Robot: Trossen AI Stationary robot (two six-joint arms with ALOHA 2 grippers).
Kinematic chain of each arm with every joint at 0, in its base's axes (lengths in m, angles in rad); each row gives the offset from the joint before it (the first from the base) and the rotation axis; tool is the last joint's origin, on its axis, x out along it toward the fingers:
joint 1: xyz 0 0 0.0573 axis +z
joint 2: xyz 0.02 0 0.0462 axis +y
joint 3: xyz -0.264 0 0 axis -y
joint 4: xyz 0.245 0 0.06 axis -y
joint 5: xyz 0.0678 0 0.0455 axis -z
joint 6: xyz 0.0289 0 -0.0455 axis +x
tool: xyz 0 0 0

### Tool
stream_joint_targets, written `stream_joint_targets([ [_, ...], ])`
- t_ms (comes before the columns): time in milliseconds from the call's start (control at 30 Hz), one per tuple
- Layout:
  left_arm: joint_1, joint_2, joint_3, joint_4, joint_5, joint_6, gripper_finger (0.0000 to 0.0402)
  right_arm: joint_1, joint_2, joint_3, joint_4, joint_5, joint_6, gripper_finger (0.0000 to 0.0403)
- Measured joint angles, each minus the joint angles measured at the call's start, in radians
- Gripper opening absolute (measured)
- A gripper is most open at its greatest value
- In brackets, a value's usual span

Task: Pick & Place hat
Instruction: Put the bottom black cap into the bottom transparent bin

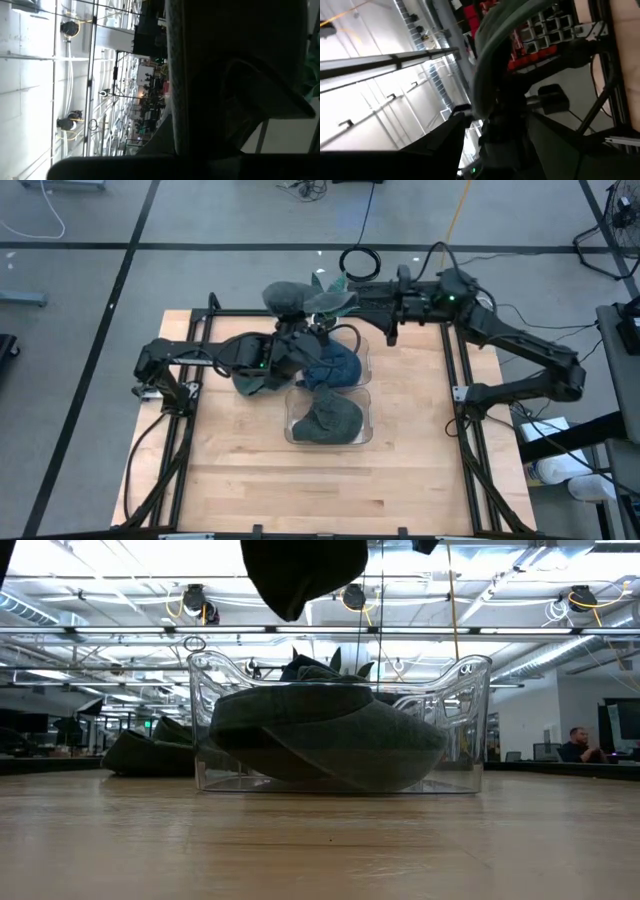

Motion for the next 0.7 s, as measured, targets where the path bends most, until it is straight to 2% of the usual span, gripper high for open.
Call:
stream_joint_targets([
  [333,-0.062,0.018,0.0,0.04,0.002,0.007,0.0008,0.0,0.061,0.0,0.025,-0.033,0.02,0.021],
  [433,-0.072,0.018,0.0,0.041,0.006,0.006,0.0008,0.0,0.077,0.0,0.059,-0.055,0.021,0.0197],
  [533,-0.072,0.017,0.0,0.042,0.001,0.006,0.0008,0.0,0.087,0.0,0.109,-0.057,0.02,0.0161],
  [700,-0.071,0.018,0.0,0.04,0.004,0.006,0.0008,0.0,0.088,0.0,0.128,-0.06,-0.014,0.0063],
])
